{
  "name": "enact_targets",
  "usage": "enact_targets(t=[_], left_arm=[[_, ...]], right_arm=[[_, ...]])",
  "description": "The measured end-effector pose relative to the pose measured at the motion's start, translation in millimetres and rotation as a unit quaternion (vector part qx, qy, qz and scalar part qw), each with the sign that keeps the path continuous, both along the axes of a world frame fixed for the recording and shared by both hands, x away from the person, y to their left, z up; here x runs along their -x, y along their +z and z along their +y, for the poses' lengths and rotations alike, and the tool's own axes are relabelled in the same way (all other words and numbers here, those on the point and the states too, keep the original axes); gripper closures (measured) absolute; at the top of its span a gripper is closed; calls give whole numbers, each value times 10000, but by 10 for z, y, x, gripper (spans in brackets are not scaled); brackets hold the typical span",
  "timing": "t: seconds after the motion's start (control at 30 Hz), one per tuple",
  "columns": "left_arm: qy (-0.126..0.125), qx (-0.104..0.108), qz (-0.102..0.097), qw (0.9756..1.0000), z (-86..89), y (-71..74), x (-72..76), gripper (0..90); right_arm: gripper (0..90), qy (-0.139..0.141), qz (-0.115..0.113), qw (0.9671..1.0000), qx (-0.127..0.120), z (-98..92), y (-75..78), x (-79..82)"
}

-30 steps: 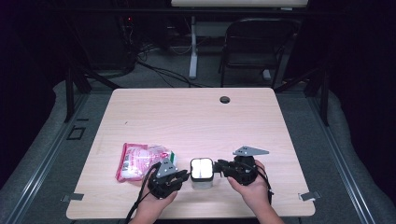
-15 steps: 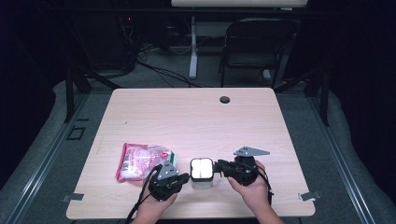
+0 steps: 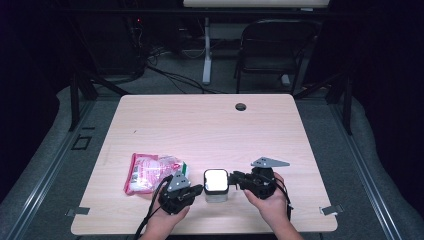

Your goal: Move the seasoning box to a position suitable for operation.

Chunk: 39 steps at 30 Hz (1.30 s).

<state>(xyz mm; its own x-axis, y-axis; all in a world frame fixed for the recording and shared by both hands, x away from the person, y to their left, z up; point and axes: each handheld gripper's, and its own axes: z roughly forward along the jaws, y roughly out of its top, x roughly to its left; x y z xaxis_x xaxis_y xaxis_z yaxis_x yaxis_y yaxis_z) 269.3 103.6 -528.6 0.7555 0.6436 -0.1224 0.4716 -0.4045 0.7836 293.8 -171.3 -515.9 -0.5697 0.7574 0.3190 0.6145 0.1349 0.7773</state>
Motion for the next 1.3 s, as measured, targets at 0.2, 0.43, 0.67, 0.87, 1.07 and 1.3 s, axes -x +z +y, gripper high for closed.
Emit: enact_targets(t=[0.2, 0.43, 0.67, 0.87, 1.07, 1.3], left_arm=[[-26, 68, -37, 10000, 2, 30, -1, 865], [-91, 73, -38, 9999, -23, 43, 5, 877], [-142, 122, -91, 9998, -44, 79, 5, 879], [-162, 118, -138, 9997, -48, 111, 5, 880], [-175, 177, -182, 9995, -60, 159, -5, 882], [-200, 188, -252, 9993, -95, 226, -4, 882]], right_arm=[[777, -17, -3, 10000, -37, -4, -4, 1], [779, -8, -2, 10000, -92, -17, -12, -2], [780, 4, -14, 10000, -91, -25, -15, -1], [744, 4, -89, 10000, 33, -27, -11, 11], [685, 69, -72, 9998, 147, 5, 38, 51], [548, 224, -366, 9987, 268, -29, 31, 270]])
